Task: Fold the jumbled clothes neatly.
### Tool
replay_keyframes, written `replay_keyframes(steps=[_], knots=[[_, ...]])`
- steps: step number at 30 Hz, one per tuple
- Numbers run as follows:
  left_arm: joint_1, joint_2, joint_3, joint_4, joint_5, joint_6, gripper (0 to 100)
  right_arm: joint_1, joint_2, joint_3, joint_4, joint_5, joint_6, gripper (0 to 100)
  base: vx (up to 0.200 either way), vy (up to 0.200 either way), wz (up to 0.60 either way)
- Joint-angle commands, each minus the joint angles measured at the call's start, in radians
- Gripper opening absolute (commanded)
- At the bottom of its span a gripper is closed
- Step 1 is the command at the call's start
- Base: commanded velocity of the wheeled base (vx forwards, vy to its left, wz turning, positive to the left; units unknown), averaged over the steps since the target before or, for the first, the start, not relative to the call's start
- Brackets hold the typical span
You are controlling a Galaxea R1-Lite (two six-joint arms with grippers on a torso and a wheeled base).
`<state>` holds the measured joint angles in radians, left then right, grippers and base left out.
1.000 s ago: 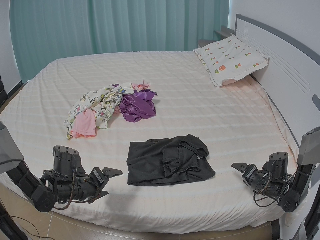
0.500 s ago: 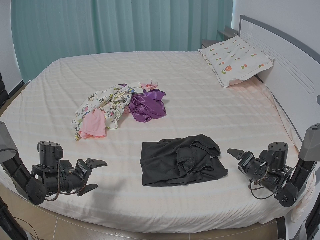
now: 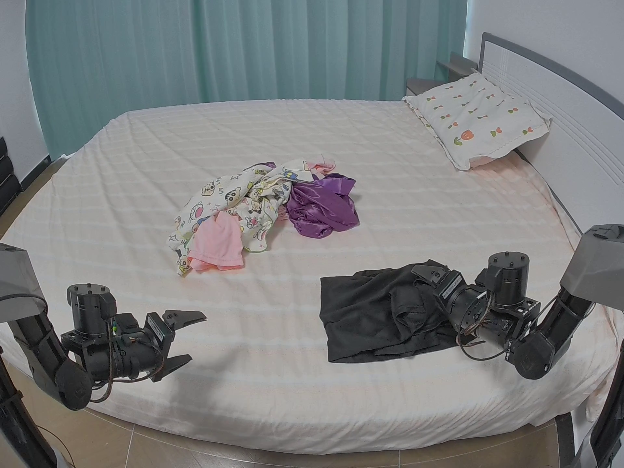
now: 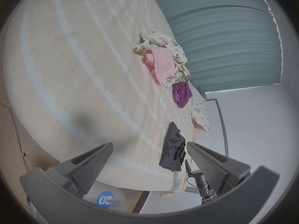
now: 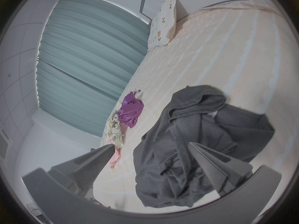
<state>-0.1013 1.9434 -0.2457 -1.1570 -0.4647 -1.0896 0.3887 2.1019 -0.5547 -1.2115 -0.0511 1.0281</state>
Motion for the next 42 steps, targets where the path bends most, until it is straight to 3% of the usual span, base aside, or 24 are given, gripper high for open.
replay_keyframes(steps=[1, 20, 30, 37, 42], knots=[[-0.005, 0.057, 0.036, -0.032, 0.001, 0.002, 100, 0.004, 0.059, -0.028, 0.003, -0.013, 0.004, 100, 0.0, 0.0, 0.0], [-0.006, 0.071, 0.039, -0.049, 0.003, 0.005, 100, -0.139, 0.199, -0.192, 0.004, -0.024, 0.009, 100, 0.0, 0.0, 0.0], [-0.006, 0.071, 0.039, -0.049, 0.003, 0.005, 100, -0.252, 0.231, -0.248, -0.065, -0.075, 0.056, 100, 0.0, 0.0, 0.0], [-0.006, 0.071, 0.039, -0.049, 0.003, 0.005, 100, -0.258, 0.15, -0.175, -0.065, -0.076, 0.046, 100, 0.0, 0.0, 0.0], [-0.006, 0.071, 0.037, -0.049, 0.003, 0.005, 100, -0.192, 0.058, -0.074, -0.062, -0.079, -0.068, 100, 0.0, 0.0, 0.0]])
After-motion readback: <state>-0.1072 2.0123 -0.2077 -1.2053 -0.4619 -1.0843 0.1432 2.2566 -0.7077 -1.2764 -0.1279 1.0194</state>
